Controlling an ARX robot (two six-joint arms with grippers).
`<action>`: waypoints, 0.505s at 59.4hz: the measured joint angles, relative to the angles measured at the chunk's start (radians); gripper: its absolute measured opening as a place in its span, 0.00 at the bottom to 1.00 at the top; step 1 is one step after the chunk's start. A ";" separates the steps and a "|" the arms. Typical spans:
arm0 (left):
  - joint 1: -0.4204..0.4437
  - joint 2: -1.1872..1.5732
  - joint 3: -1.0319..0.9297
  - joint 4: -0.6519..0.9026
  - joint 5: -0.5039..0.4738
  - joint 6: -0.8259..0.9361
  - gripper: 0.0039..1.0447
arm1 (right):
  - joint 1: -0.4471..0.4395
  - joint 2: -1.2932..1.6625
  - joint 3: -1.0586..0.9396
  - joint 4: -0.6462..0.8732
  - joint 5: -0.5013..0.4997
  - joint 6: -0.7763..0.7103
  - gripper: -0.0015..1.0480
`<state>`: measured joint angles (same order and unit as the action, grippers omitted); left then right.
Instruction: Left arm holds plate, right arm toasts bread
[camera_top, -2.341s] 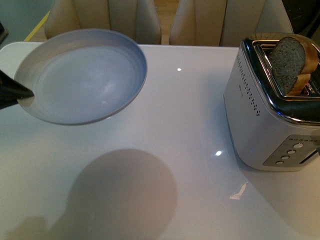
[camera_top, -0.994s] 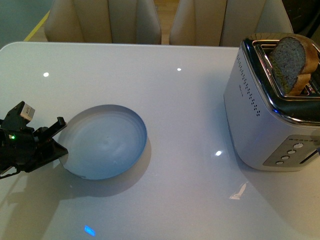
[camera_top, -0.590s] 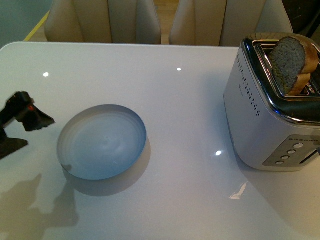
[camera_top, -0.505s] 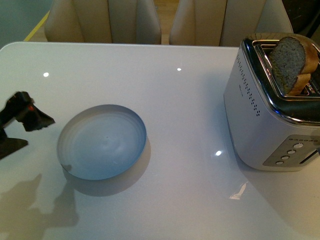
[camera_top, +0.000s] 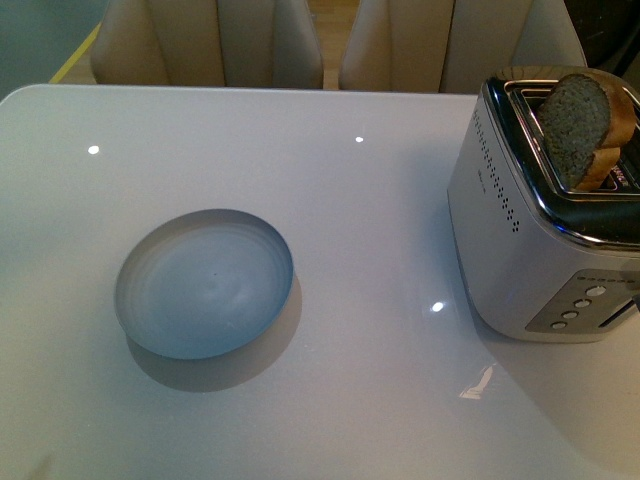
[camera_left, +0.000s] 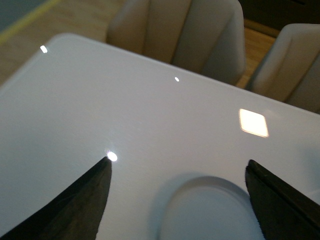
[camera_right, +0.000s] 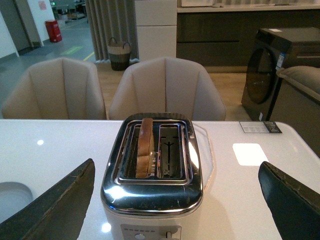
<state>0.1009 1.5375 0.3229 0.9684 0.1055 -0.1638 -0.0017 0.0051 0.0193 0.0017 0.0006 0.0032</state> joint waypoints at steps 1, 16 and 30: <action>-0.002 -0.006 -0.012 0.030 -0.004 0.014 0.69 | 0.000 0.000 0.000 0.000 0.000 0.000 0.91; -0.063 -0.261 -0.160 0.126 -0.084 0.141 0.21 | 0.000 0.000 0.000 0.000 0.000 0.000 0.91; -0.098 -0.458 -0.236 0.012 -0.106 0.149 0.03 | 0.000 0.000 0.000 0.000 0.000 0.000 0.91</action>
<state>0.0029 1.0794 0.0868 0.9806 -0.0002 -0.0147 -0.0017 0.0048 0.0193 0.0013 0.0002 0.0032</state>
